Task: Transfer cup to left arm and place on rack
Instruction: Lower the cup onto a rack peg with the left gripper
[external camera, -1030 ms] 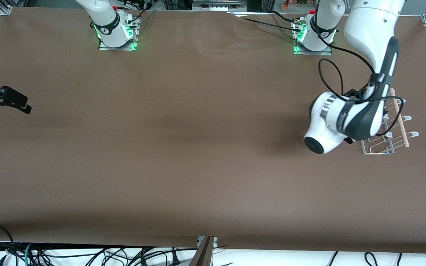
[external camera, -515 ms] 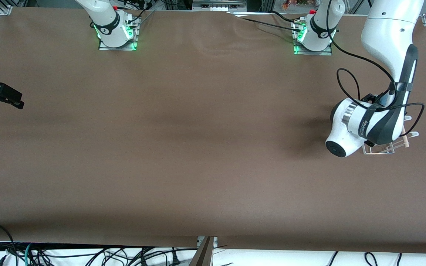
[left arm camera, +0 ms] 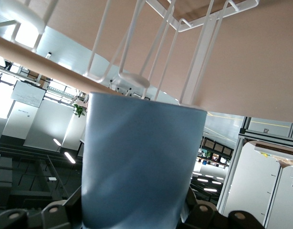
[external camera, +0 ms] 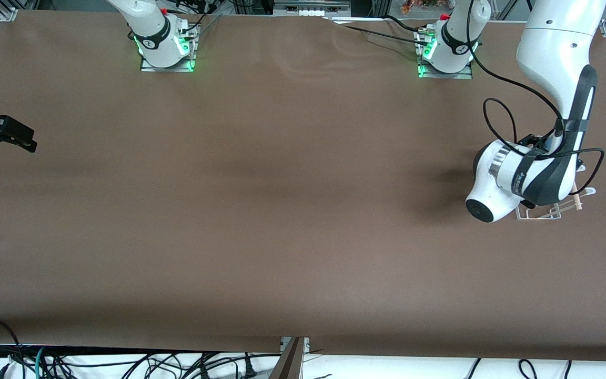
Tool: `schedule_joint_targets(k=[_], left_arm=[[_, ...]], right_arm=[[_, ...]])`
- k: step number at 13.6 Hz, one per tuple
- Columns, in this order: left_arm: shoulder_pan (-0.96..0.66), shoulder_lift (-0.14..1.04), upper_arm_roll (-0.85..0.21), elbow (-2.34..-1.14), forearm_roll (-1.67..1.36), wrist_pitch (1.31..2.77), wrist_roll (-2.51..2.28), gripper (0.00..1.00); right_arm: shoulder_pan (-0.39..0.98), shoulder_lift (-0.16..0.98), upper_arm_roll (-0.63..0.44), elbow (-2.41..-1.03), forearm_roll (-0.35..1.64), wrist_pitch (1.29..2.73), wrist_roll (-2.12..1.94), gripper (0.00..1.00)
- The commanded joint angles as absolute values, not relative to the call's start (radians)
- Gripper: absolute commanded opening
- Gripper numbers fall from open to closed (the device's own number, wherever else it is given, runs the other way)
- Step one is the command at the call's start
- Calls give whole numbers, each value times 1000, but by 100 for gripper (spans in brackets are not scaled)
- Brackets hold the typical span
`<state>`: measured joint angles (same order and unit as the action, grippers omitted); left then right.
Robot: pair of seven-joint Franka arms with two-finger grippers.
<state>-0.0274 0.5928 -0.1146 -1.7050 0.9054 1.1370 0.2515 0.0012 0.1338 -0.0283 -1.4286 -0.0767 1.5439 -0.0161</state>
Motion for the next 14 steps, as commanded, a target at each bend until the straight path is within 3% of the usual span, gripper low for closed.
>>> schedule_joint_targets(k=[1, 14], left_arm=[[2, 548, -135, -1763, 937, 1169, 259, 10], [18, 558, -133, -1763, 968, 1200, 265, 13]], right_arm=[[-2, 124, -29, -1413, -80, 1505, -35, 100], [-2, 127, -29, -1413, -57, 1505, -32, 100]])
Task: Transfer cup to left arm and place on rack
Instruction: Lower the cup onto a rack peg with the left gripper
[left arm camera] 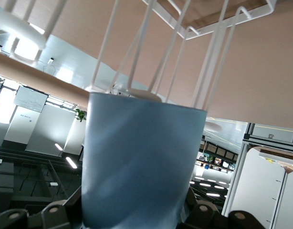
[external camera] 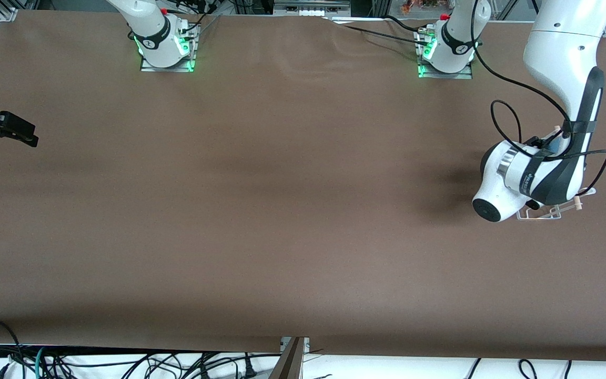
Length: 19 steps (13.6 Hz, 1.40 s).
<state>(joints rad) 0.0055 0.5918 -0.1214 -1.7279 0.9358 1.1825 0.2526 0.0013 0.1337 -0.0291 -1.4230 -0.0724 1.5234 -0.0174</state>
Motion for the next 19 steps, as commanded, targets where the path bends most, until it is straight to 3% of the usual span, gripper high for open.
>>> schedule_joint_targets(k=[1, 4, 6, 7, 8, 15, 19], left_arm=[[20, 558, -133, -1763, 968, 1200, 265, 14], [18, 558, -135, -1764, 968, 1200, 265, 21], [20, 558, -135, -1763, 963, 1201, 265, 65], [21, 558, -135, -1763, 963, 1203, 265, 96], [23, 558, -135, -1763, 963, 1203, 265, 100], [20, 534, -137, -1741, 901, 1200, 267, 100], [17, 442, -152, -1630, 651, 1200, 267, 100]], right_arm=[[-2, 127, -29, -1413, -57, 1505, -32, 100], [-2, 127, -29, -1413, -57, 1505, -32, 100], [-2, 127, -29, -1413, -57, 1505, -32, 100], [-2, 127, -29, -1413, -57, 1505, -32, 100], [-2, 127, -29, -1413, -57, 1505, -32, 100], [-2, 127, -29, -1413, -57, 1506, -32, 100], [-2, 127, -29, -1413, -58, 1506, -34, 100]])
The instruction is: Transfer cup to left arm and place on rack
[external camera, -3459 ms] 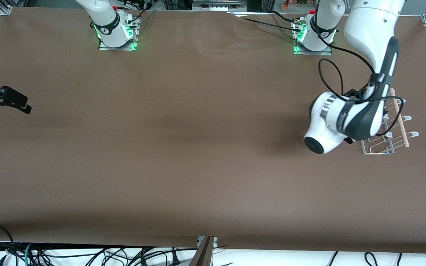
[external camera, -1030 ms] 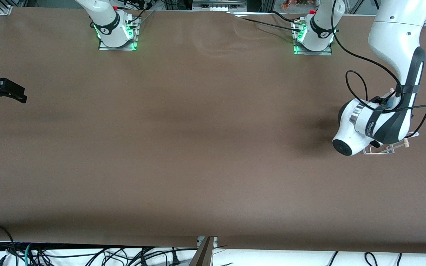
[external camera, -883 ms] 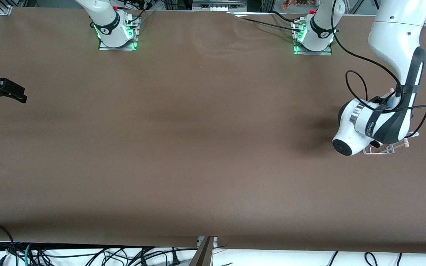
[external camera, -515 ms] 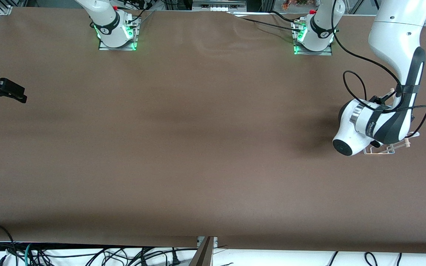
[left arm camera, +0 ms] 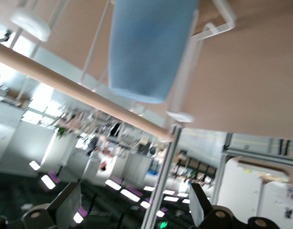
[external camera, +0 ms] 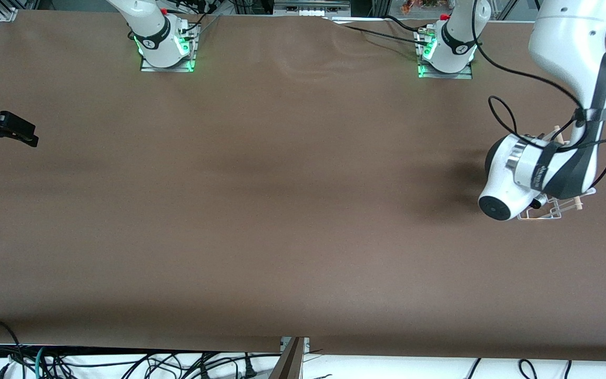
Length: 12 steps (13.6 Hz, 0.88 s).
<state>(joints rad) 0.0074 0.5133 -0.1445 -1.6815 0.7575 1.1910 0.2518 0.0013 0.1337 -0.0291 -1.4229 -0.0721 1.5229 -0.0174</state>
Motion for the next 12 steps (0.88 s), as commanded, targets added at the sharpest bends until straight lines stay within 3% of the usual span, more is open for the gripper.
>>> schedule_joint_targets(k=[1, 6, 12], left_arm=[[15, 431, -152, -1582, 584, 1200, 265, 100], [23, 335, -144, -1398, 261, 1148, 255, 100], [37, 151, -115, -1391, 13, 1234, 210, 100]], right_arm=[[-2, 127, -29, -1413, -58, 1506, -34, 100], [-2, 127, -28, -1411, -58, 1506, -35, 100], [-2, 129, -28, -1411, -58, 1516, -35, 100]])
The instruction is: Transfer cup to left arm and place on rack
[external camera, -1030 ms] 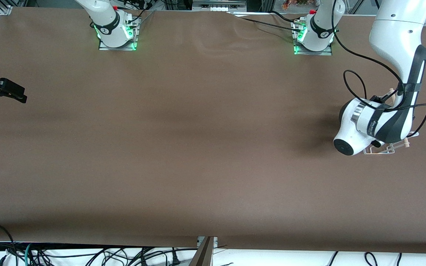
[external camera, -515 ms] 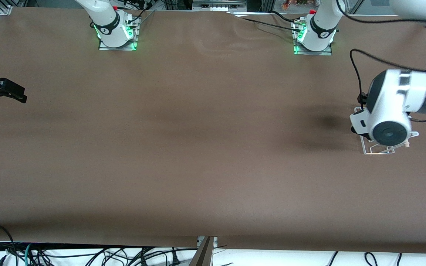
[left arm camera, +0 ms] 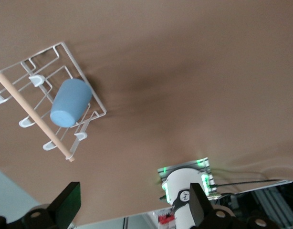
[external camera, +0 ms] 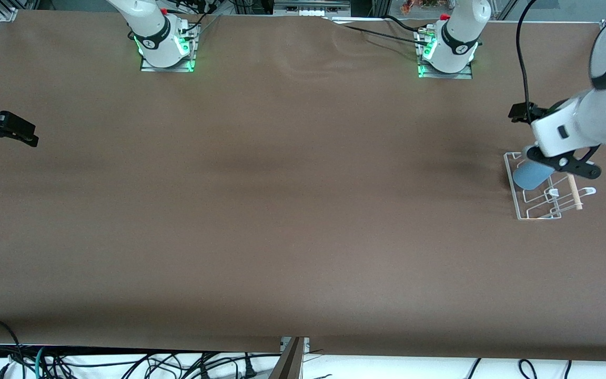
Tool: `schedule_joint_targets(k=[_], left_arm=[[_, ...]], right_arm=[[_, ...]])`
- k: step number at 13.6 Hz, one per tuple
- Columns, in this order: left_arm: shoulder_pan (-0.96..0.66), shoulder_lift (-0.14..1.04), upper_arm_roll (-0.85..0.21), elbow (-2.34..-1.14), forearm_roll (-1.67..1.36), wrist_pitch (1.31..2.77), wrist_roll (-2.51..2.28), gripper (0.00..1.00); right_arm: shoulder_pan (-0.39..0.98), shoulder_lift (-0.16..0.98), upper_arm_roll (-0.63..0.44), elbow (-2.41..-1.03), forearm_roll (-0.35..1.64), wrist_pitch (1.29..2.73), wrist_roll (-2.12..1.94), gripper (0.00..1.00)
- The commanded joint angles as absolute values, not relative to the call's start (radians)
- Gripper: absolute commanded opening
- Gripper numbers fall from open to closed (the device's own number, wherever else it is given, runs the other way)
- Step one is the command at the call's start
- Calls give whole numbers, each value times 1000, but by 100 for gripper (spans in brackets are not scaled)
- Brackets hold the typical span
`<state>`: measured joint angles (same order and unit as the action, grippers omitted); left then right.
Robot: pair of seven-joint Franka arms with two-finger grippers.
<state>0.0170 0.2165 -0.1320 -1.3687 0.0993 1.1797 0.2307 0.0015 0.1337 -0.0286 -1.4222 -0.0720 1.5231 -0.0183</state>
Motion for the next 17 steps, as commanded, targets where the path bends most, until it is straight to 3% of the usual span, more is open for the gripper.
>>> schedule_joint_targets(k=[1, 3, 6, 11, 17], left_arm=[[52, 106, -100, -1431, -32, 1305, 209, 100], [60, 45, -97, -1547, -35, 1446, 209, 100], [60, -20, -95, -1656, -35, 1531, 114, 100], [32, -89, -95, -1759, -43, 1647, -60, 100], [32, -94, -95, -1764, -41, 1648, -57, 100]], right_arm=[[-2, 130, -28, -1411, -57, 1516, -35, 100], [-2, 130, -26, -1411, -58, 1516, -35, 100], [-2, 130, -26, -1411, -57, 1517, -34, 100], [-2, 132, -26, -1411, -55, 1514, -31, 100], [-2, 132, -25, -1411, -55, 1514, -31, 100]])
